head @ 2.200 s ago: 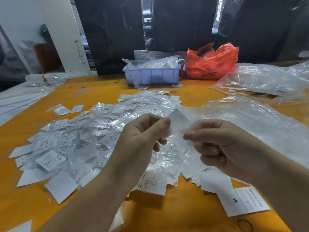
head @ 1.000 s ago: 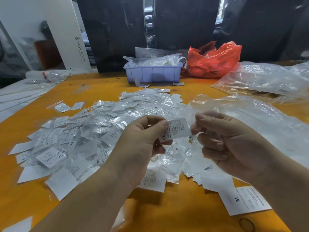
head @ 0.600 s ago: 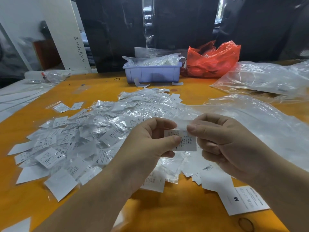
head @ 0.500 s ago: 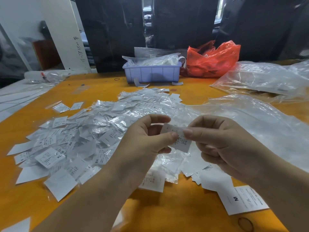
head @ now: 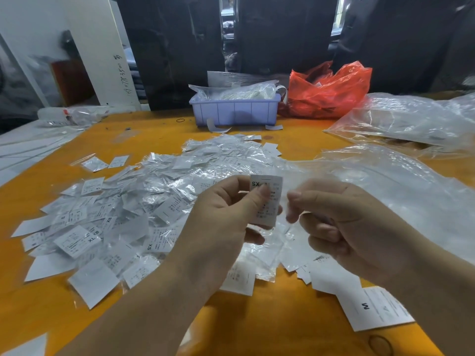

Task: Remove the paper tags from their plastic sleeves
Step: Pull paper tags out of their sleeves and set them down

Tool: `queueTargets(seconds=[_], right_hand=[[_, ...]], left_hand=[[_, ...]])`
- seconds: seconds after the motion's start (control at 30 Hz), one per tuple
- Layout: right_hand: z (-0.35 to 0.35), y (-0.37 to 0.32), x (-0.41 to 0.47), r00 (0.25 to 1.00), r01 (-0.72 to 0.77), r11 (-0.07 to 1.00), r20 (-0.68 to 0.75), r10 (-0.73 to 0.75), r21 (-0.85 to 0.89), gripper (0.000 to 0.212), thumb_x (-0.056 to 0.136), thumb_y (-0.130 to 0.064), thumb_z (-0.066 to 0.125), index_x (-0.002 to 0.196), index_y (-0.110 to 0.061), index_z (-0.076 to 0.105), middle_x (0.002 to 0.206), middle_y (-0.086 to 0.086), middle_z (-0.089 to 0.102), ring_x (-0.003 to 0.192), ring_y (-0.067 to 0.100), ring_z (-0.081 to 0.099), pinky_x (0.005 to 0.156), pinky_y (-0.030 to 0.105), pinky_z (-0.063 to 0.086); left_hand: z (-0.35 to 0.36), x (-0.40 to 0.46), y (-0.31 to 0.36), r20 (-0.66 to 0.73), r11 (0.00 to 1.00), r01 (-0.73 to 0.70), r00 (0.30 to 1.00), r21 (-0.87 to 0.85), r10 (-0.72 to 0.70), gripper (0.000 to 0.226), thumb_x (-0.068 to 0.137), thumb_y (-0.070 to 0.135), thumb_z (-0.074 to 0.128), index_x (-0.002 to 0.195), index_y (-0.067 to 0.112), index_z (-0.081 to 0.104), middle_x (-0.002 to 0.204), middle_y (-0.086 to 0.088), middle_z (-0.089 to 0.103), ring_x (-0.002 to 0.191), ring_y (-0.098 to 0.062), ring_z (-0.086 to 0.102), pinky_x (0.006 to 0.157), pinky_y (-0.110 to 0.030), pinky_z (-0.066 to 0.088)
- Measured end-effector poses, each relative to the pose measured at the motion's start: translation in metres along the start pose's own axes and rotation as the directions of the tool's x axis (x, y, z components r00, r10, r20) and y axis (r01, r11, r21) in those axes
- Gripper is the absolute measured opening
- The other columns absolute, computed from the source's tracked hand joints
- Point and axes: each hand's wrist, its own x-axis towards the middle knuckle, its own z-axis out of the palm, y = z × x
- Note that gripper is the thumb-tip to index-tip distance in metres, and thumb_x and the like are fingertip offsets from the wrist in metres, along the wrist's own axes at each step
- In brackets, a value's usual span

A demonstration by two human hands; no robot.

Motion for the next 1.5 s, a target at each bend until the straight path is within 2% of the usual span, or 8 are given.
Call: queueTargets(seconds=[0.13,0.37,0.53,0.67,0.83,0.93,1.23,1.5], right_hand=[[-0.004,-0.004,0.001,0.994,0.03,0.999,-0.103,-0.025,0.042,0.012,0.068,-0.016,0.066,0.07,-0.007,0.058,0.065,0.004,0.059,0.039,0.008,0.025,0.034,0.015,0.023],[-0.006,-0.005,0.001,0.999,0.002,0.999,-0.052,0.001,0.054,0.021,0.078,-0.007,0.056,0.058,-0.011,0.049,0.048,-0.006,0.049,0.035,0.006,0.022,0.035,0.014,0.02],[-0.007,-0.005,0.0,0.998,-0.034,0.999,0.055,0.033,0.033,0.02,0.074,-0.016,0.059,0.056,-0.01,0.052,0.047,-0.001,0.048,0.035,0.006,0.024,0.035,0.015,0.022],[-0.009,-0.003,0.001,0.996,-0.049,0.998,0.07,0.047,0.028,0.02,0.074,-0.017,0.061,0.059,-0.009,0.05,0.053,0.005,0.045,0.037,0.008,0.022,0.036,0.016,0.022],[-0.009,-0.003,0.001,0.993,-0.024,1.0,0.114,0.021,0.019,0.022,0.076,-0.017,0.061,0.057,-0.011,0.052,0.051,0.003,0.039,0.037,0.009,0.022,0.036,0.015,0.023],[-0.009,-0.002,0.002,0.987,-0.017,1.0,0.158,0.017,-0.005,0.021,0.072,-0.017,0.067,0.057,-0.011,0.053,0.052,0.005,0.035,0.037,0.009,0.023,0.038,0.014,0.023],[-0.01,-0.004,0.001,0.965,0.0,1.0,0.261,-0.003,0.015,0.015,0.07,-0.023,0.065,0.058,-0.015,0.06,0.049,-0.006,0.053,0.038,0.004,0.03,0.038,0.013,0.023],[-0.012,-0.003,0.001,0.973,-0.013,0.999,0.233,0.004,0.04,0.021,0.072,-0.025,0.067,0.059,-0.015,0.054,0.052,-0.002,0.047,0.038,0.007,0.026,0.037,0.013,0.025]], left_hand=[[-0.001,-0.003,0.003,0.071,0.956,-0.131,0.991,0.262,0.116,0.017,0.094,0.025,0.06,0.088,0.018,0.074,0.061,0.007,0.063,0.05,-0.003,0.051,0.045,-0.015,0.04],[0.004,-0.006,0.005,0.212,0.926,-0.164,0.973,0.339,0.095,0.017,0.094,0.019,0.059,0.09,0.015,0.075,0.054,0.02,0.06,0.046,0.006,0.052,0.046,-0.003,0.034],[0.0,-0.005,0.005,0.226,0.94,-0.115,0.973,0.321,0.042,0.021,0.087,0.032,0.063,0.082,0.016,0.076,0.061,0.015,0.063,0.052,0.004,0.055,0.047,-0.007,0.038],[-0.003,-0.004,0.005,0.262,0.956,-0.042,0.964,0.292,-0.037,0.02,0.083,0.039,0.069,0.078,0.021,0.076,0.06,0.009,0.059,0.05,-0.007,0.042,0.047,-0.015,0.035],[-0.004,-0.001,0.008,0.325,0.982,0.114,0.932,0.153,-0.159,0.02,0.077,0.029,0.076,0.078,0.009,0.073,0.064,-0.009,0.044,0.05,-0.014,0.029,0.044,-0.02,0.026],[-0.005,0.0,0.007,0.357,0.977,0.181,0.91,0.114,-0.211,0.018,0.077,0.025,0.076,0.08,0.008,0.072,0.062,-0.007,0.041,0.048,-0.014,0.028,0.042,-0.019,0.028],[-0.008,0.003,0.006,0.386,0.973,0.23,0.896,0.024,-0.221,0.011,0.077,0.021,0.068,0.071,0.013,0.07,0.054,-0.002,0.034,0.047,-0.013,0.022,0.043,-0.019,0.021],[-0.009,-0.001,0.008,0.466,0.963,0.265,0.847,0.047,-0.256,0.009,0.079,0.018,0.068,0.074,0.011,0.07,0.056,0.002,0.051,0.044,-0.008,0.03,0.043,-0.019,0.025]])
